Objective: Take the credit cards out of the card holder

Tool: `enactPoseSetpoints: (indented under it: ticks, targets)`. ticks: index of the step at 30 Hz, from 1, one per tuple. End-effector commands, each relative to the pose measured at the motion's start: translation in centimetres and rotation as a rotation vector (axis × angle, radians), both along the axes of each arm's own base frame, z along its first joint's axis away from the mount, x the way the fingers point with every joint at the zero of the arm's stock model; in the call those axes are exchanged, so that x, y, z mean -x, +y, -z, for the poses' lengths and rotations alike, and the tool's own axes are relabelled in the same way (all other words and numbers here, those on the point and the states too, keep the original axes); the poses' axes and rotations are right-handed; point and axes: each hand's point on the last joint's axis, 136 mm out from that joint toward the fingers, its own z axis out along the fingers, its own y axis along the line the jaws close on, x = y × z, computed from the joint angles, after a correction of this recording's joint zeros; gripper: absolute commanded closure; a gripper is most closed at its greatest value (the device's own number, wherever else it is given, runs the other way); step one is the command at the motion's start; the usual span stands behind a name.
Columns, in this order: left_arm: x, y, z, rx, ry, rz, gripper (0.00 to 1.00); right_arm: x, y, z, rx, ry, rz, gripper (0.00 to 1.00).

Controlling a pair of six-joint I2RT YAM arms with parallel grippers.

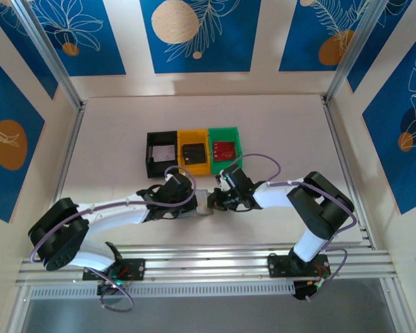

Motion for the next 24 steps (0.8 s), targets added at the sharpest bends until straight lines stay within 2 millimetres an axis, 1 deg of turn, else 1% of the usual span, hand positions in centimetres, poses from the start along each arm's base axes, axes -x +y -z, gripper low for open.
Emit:
enactPoseSetpoints:
  ticks: [1,10,16,17,20,24]
  targets:
    - [-0.1,-0.8,-1.7,0.041,-0.057,0.026,1.0,3.2,-2.8,3.8,0.136,0.139,0.001,0.94]
    - [0.2,-0.4,-1.0,0.022,-0.043,0.043,1.0,3.8,-2.7,2.5,0.13,0.131,-0.009,0.94]
    - [0.3,-0.2,0.0,-0.005,-0.011,0.046,1.0,4.6,-2.0,0.3,0.139,0.1,-0.032,0.94]
    - [0.3,-0.3,0.1,-0.005,-0.006,0.048,0.99,4.5,-2.1,-0.1,0.144,0.094,-0.027,0.94]
    - [0.3,-0.5,0.5,-0.01,0.009,0.054,0.93,4.3,-2.5,-1.2,0.153,0.072,-0.014,0.92]
    - [0.5,-0.8,1.0,-0.014,0.031,0.061,0.89,4.0,-2.8,-2.1,0.154,0.057,-0.001,0.89]
